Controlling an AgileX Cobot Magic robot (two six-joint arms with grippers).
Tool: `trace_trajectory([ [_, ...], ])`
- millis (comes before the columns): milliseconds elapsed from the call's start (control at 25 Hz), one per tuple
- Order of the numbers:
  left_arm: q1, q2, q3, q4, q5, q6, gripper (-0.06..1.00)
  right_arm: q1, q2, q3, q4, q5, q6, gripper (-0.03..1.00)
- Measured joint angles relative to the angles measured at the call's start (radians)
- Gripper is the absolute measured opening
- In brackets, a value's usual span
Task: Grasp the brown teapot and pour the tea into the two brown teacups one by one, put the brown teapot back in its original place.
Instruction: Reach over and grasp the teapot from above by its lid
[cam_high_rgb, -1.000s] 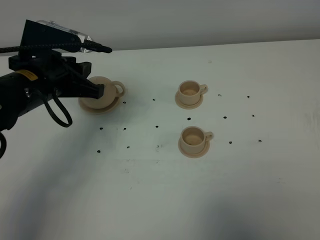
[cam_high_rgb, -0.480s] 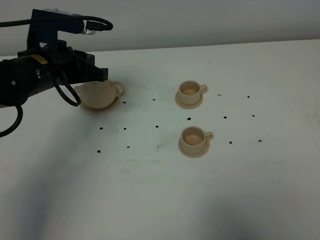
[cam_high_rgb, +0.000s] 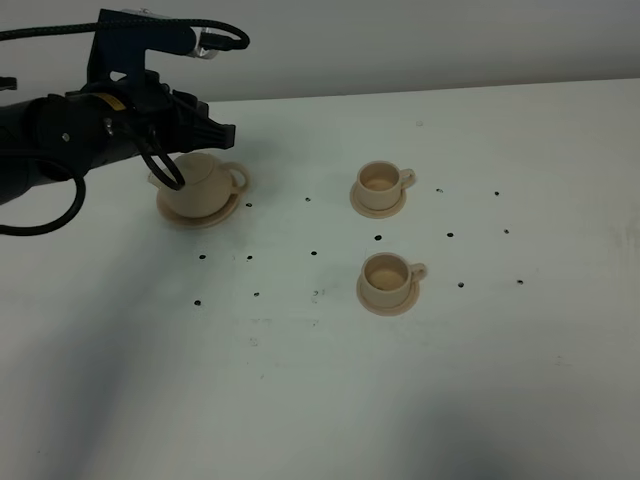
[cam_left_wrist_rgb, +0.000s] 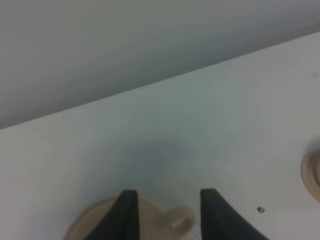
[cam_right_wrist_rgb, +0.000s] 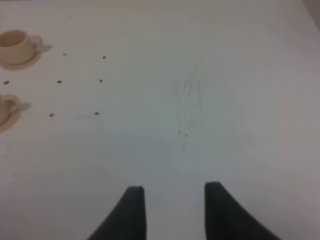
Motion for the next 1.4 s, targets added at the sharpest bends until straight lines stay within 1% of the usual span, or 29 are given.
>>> trace_trajectory([
  [320, 0.0, 0.123, -0.072, 0.005, 0.007, -0.006, 0.28, 0.0, 0.0, 0.0, 0.0, 0.0, 0.0, 0.31],
  [520, -0.002, 0.191, -0.148, 0.007, 0.027, -0.016, 0.28, 0.0, 0.0, 0.0, 0.0, 0.0, 0.0, 0.31],
  [800, -0.013, 0.259, -0.225, 0.01, 0.052, -0.055, 0.28, 0.0, 0.0, 0.0, 0.0, 0.0, 0.0, 0.31],
  [920, -0.013, 0.281, -0.238, 0.01, 0.057, -0.069, 0.28, 0.0, 0.0, 0.0, 0.0, 0.0, 0.0, 0.31],
  [1400, -0.013, 0.302, -0.244, 0.012, 0.076, -0.074, 0.28, 0.0, 0.0, 0.0, 0.0, 0.0, 0.0, 0.31],
])
